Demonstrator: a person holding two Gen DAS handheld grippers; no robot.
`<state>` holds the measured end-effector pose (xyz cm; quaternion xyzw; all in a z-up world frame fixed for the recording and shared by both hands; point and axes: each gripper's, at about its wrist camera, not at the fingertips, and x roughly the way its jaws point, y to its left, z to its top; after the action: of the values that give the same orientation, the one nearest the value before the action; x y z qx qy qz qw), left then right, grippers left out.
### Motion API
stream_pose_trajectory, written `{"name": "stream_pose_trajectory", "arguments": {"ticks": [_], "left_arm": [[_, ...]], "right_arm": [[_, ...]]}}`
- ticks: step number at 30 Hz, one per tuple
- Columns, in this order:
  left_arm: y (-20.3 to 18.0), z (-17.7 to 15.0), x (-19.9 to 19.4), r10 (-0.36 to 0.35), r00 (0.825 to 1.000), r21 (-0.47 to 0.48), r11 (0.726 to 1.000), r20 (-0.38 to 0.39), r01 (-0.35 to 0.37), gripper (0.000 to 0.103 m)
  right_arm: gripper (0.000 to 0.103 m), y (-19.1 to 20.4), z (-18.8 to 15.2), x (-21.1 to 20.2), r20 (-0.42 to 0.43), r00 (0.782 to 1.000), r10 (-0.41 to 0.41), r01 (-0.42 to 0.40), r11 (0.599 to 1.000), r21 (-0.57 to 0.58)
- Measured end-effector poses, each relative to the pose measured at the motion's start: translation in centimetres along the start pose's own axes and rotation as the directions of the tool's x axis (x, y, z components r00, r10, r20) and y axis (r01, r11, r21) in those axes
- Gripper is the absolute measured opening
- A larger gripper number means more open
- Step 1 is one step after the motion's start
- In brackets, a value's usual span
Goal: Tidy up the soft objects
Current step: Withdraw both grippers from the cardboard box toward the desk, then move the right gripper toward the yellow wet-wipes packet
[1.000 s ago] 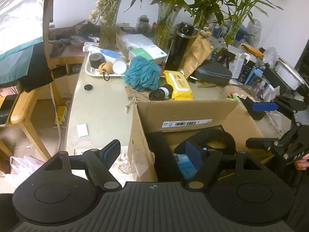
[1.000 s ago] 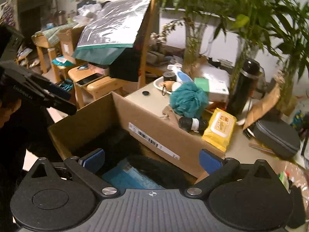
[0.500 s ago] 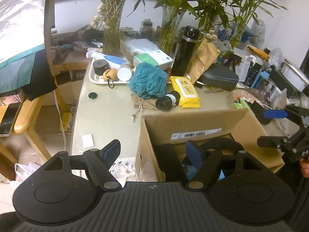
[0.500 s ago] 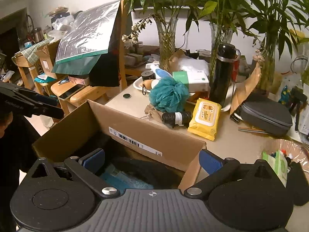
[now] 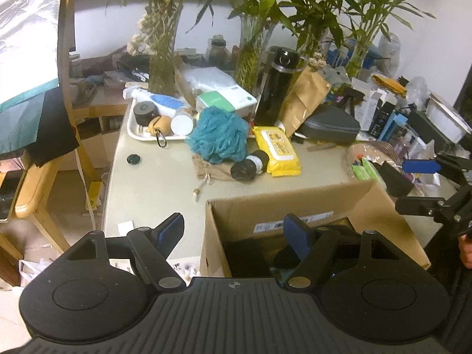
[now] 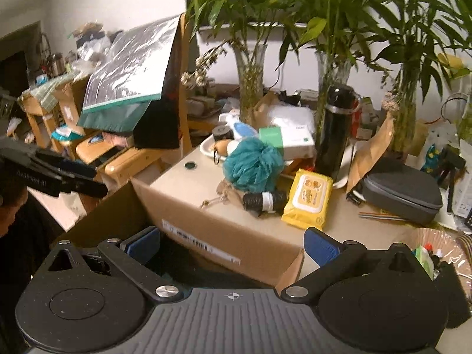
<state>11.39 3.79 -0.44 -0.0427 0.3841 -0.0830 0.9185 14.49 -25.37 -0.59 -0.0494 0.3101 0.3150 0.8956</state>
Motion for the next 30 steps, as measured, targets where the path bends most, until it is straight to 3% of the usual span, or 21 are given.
{"name": "stream_pose_trajectory", "arguments": {"ticks": [16, 30], "left_arm": [[0.1, 2.6, 1.1, 0.000, 0.997, 0.027, 1.000, 0.082, -0.002, 0.074], [1.2, 5.3, 4.8, 0.001, 0.995, 0.057, 0.998, 0.099, -0.006, 0.074]], "right_arm": [[0.103, -1.9, 1.7, 2.9, 0.028, 0.997, -0.069, 0.069, 0.997, 0.017], [0.103, -6.5, 3.4, 7.4, 0.025, 0.994, -0.110, 0.108, 0.992, 0.059]]}}
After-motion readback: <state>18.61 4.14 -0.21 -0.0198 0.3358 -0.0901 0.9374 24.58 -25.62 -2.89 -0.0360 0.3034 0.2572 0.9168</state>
